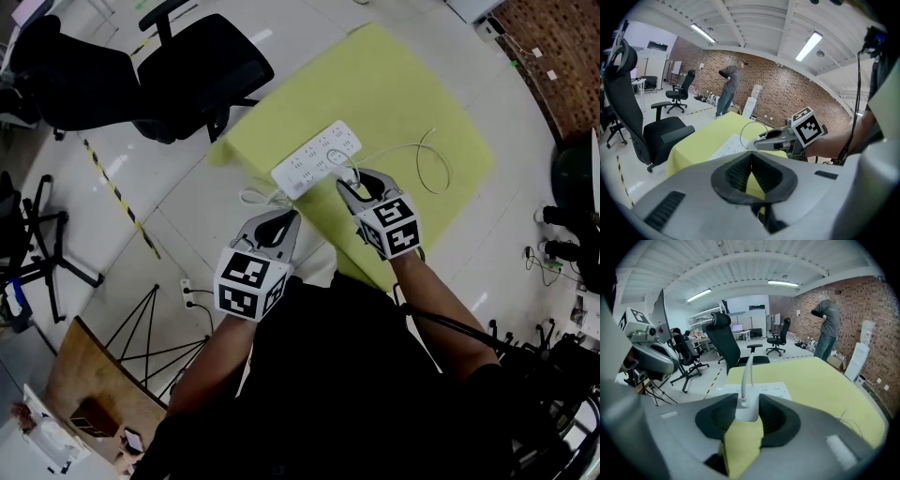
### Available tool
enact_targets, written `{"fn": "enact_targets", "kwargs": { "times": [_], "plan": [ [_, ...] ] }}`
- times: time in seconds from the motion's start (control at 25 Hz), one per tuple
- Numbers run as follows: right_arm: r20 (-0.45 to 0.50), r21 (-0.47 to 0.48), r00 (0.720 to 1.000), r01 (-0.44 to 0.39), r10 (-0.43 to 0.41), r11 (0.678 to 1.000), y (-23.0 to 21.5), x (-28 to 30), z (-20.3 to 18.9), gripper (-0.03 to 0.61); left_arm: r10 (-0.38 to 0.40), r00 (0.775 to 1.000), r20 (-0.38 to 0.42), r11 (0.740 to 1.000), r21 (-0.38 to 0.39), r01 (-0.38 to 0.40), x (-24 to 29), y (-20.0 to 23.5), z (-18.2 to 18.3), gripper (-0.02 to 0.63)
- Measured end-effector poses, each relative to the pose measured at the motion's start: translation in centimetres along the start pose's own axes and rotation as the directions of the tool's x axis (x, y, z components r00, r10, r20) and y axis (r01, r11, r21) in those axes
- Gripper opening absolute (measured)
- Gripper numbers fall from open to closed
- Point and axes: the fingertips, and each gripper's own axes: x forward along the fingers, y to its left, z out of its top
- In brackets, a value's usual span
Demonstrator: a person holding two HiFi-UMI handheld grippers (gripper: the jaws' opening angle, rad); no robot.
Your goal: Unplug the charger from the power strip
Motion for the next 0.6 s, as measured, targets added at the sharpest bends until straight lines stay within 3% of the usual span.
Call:
{"fn": "enact_targets", "kwargs": {
  "times": [0.28, 0.6],
  "plan": [
    [-0.003, 0.158, 0.995, 0.102, -0.103, 0.982, -6.0, -4.6, -4.2, 0.138, -0.035, 0.999, -0.024, 0.999, 0.026, 0.036, 1.6, -3.0, -0.2, 0.006],
    [-0.019, 0.428, 0.992, 0.118, -0.121, 0.896, -11.1, -8.6, -11.1, 0.137, -0.071, 0.996, -0.044, 0.995, 0.064, 0.074, 4.0, -7.5, 0.2, 0.006]
  ]
}}
